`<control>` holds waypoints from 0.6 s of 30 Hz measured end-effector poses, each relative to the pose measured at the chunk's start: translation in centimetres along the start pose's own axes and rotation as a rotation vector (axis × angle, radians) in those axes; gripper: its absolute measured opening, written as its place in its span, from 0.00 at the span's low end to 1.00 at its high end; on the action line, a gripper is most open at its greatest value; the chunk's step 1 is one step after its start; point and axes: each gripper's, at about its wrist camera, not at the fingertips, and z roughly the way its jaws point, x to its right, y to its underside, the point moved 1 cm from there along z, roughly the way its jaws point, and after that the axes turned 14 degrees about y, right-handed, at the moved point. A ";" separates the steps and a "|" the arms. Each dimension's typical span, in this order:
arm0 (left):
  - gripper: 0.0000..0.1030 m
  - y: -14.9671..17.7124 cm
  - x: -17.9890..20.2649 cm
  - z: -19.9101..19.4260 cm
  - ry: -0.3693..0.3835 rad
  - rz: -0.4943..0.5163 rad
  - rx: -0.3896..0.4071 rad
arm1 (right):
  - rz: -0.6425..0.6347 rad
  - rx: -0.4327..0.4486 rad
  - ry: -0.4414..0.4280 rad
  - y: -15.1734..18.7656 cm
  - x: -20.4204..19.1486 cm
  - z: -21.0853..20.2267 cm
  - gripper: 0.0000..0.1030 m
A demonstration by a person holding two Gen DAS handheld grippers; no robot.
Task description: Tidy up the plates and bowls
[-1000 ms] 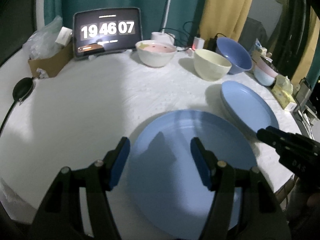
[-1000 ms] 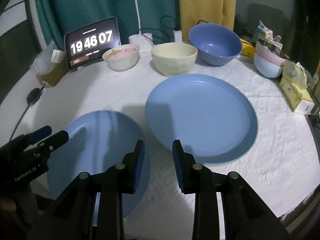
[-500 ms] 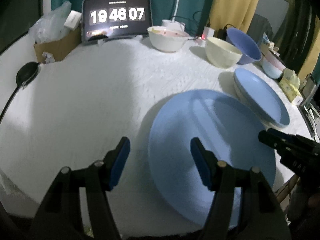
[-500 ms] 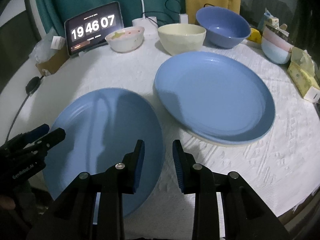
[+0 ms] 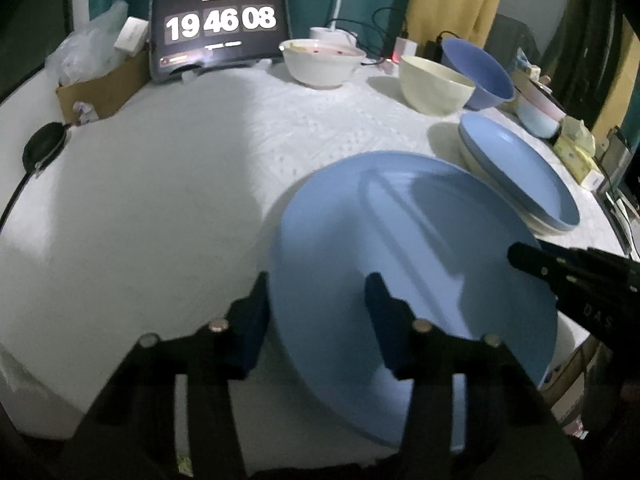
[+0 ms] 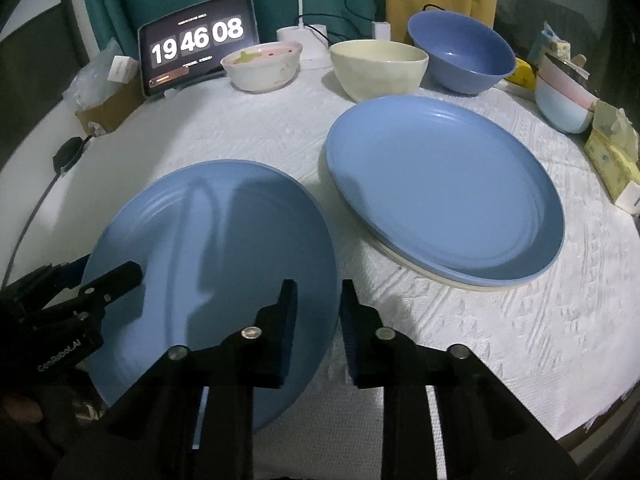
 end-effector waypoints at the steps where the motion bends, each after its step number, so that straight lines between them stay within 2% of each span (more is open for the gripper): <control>1: 0.45 0.0 0.0 0.0 -0.001 0.000 0.000 | -0.001 0.001 0.000 0.0 0.0 -0.1 0.21; 18: 0.43 -1.3 0.6 -2.2 0.005 0.020 0.046 | 0.025 0.074 -0.013 -1.6 0.5 -2.5 0.20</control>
